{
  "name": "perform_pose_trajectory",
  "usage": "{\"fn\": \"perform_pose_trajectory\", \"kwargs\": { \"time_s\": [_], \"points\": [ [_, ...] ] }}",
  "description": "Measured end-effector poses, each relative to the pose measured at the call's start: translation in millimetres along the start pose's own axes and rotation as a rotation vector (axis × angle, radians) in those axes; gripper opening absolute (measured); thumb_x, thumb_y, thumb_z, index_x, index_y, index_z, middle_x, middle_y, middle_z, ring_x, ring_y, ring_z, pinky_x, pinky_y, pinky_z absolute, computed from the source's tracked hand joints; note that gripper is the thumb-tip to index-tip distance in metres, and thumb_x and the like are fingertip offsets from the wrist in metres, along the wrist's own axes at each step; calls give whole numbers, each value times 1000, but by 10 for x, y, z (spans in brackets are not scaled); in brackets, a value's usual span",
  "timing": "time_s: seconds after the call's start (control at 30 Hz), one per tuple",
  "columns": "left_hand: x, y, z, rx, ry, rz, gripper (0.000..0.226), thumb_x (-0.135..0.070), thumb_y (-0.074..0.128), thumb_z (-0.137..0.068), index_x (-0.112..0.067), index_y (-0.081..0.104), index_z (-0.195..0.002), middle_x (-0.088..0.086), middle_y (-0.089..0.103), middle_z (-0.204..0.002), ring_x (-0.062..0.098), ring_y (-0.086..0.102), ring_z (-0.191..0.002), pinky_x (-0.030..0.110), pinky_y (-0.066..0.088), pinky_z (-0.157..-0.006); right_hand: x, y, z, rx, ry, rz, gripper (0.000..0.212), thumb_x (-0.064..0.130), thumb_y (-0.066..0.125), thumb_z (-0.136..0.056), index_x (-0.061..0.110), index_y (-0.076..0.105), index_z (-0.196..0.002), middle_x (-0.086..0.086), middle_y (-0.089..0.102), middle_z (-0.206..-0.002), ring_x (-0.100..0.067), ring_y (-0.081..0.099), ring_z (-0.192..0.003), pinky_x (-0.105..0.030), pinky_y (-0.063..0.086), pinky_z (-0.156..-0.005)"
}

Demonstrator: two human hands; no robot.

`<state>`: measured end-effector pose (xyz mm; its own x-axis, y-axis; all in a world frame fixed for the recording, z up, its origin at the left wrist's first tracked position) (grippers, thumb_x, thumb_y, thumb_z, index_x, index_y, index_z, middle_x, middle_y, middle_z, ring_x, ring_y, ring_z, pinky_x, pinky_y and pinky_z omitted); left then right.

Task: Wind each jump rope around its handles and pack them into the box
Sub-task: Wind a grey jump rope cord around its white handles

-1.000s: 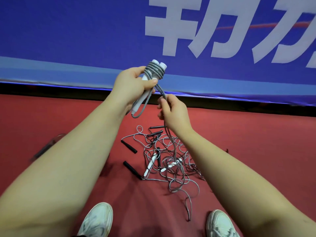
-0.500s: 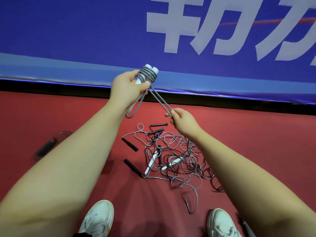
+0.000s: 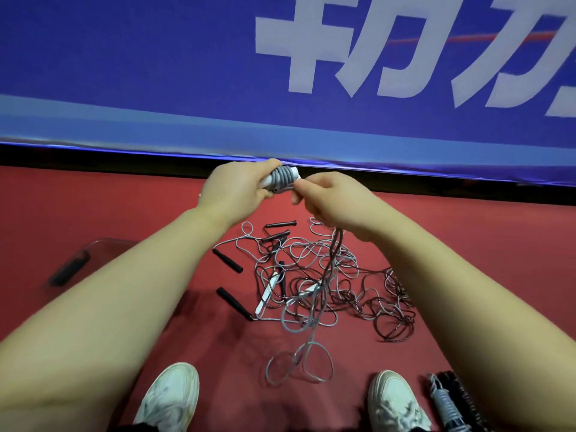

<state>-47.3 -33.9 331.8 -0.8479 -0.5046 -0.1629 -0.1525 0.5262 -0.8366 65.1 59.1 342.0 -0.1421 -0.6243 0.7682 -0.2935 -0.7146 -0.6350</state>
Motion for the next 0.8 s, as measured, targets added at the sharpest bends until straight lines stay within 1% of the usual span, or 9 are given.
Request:
{"fn": "perform_pose_trajectory", "kwargs": {
  "time_s": [0.07, 0.13, 0.23, 0.33, 0.43, 0.53, 0.63, 0.73, 0.8],
  "points": [
    [-46, 42, 9, 24, 21, 20, 52, -25, 67, -84, -26, 50, -134, 5, 67, -114, 29, 58, -107, 33, 38, -75, -30, -40, -16, 18, 65, -158, 29, 22, 42, -97, 15, 58, -74, 12, 37, -43, -9, 28, -41, -21, 23, -42],
    [-66, 72, 3, 53, 18, 38, 54, -26, 68, -84, -26, 50, -135, 5, 67, -116, 28, 58, -108, 32, 40, -78, -50, -126, -12, 12, 95, -165, 25, 23, 47, -95, 12, 60, -77, 8, 39, -47, -12, 29, -45, -22, 25, -44],
    [-140, 146, 23, 203, 63, 10, 49, -28, 69, -83, -27, 54, -130, 2, 68, -111, 26, 59, -105, 30, 40, -77, -47, -293, 17, -48, 26, 219, 25, 34, 57, -90, 15, 66, -76, 0, 47, -58, -13, 38, -51, -22, 32, -51],
    [-294, 258, 101, 380, 199, -24, 48, -26, 68, -84, -27, 54, -129, 2, 68, -110, 25, 59, -103, 29, 40, -74, -56, -353, 28, -74, -68, 597, 23, 43, 60, -88, 21, 65, -86, 5, 54, -69, -12, 49, -63, -25, 36, -56],
    [-397, 341, 171, 481, 298, -74, 45, -31, 68, -83, -25, 55, -126, 4, 68, -103, 26, 59, -96, 29, 37, -68, -111, -350, 28, -94, -132, 753, 27, 48, 64, -82, 23, 64, -90, 5, 58, -78, -16, 50, -74, -27, 33, -60],
    [-470, 374, 227, 560, 357, -65, 40, -35, 69, -82, -20, 58, -118, 2, 66, -91, 23, 54, -82, 29, 29, -61, -164, -332, 15, -101, -237, 830, 33, 51, 62, -81, 21, 68, -94, 4, 61, -97, -18, 56, -89, -29, 34, -62],
    [-525, 364, 242, 595, 388, -6, 32, -34, 70, -82, -15, 58, -104, -10, 48, -67, 15, 40, -67, 32, 24, -55, -263, -348, -2, -93, -297, 876, 39, 54, 55, -82, 20, 69, -97, 4, 58, -102, -18, 56, -94, -28, 31, -63],
    [-584, 329, 262, 612, 379, 121, 36, -32, 74, -78, -15, 59, -106, -12, 52, -71, 13, 42, -68, 17, 28, -53, -423, -377, -17, -3, -278, 752, 42, 52, 52, -85, 14, 69, -89, 0, 61, -94, -21, 57, -91, -33, 42, -68],
    [-605, 308, 279, 637, 344, 231, 38, -30, 78, -75, -23, 54, -104, -12, 60, -79, 11, 49, -70, 24, 34, -59, -531, -377, -9, 65, -231, 665, 40, 49, 50, -88, 13, 67, -82, -3, 62, -85, -23, 58, -83, -33, 43, -70]
  ]
}}
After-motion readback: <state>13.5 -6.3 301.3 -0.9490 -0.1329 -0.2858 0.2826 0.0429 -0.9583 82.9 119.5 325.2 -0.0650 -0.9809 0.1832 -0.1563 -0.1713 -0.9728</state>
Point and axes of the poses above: each hand's wrist, its own z-axis away from the middle knuckle, its own y-axis out of the palm, x = y × z, the point moved 5 cm from there along -z, towards the middle knuckle
